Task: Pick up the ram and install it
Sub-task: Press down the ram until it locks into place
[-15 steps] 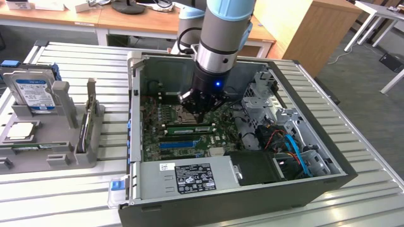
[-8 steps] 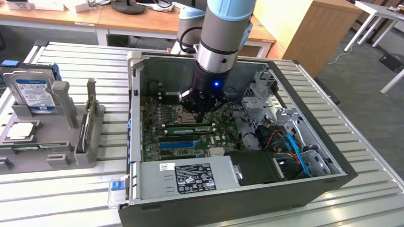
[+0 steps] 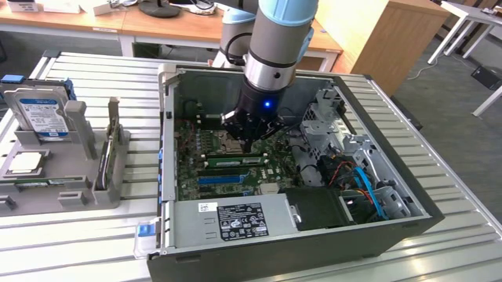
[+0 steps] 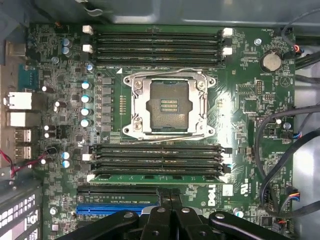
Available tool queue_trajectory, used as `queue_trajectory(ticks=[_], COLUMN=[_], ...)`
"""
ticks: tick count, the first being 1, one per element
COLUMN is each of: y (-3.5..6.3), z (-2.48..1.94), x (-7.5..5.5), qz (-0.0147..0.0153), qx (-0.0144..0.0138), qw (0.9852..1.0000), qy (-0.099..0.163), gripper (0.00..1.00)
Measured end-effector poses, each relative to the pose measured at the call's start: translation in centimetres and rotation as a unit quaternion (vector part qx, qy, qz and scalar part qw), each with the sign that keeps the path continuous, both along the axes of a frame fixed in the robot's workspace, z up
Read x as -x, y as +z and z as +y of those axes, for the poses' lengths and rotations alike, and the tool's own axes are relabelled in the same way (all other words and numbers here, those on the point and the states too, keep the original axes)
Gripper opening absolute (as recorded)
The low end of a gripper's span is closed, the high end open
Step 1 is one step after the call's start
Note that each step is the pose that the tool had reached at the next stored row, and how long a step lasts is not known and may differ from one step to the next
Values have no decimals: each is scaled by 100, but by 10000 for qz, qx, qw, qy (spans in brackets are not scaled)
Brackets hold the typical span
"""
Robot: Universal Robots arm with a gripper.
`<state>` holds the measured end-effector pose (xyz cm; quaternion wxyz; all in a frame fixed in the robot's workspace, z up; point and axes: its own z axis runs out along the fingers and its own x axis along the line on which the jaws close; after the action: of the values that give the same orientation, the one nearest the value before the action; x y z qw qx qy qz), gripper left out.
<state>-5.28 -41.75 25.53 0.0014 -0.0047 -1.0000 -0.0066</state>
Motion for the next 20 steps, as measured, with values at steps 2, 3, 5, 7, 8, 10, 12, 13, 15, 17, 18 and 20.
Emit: queue_trajectory(ticks=[2, 3, 5, 7, 8, 10, 12, 13, 15, 17, 18, 20], y=[-1, -2, 0, 0, 0, 0, -1, 0, 0, 0, 0, 0], z=[1, 4, 10, 22, 25, 33, 42, 47, 56, 60, 61, 62], x=[-1, -1, -1, -1, -1, -1, 0, 0, -1, -1, -1, -1], qz=[0, 0, 1, 1, 1, 1, 1, 1, 1, 1, 1, 1], qx=[0, 0, 4, 7, 7, 7, 7, 8, 7, 8, 8, 8], qw=[10000, 10000, 10000, 10000, 10000, 10000, 10000, 10000, 10000, 10000, 10000, 10000], qy=[0, 0, 0, 0, 1, -1, -3, -4, -5, -7, -7, -7], gripper=[11, 11, 11, 11, 11, 11, 11, 11, 11, 11, 11, 11])
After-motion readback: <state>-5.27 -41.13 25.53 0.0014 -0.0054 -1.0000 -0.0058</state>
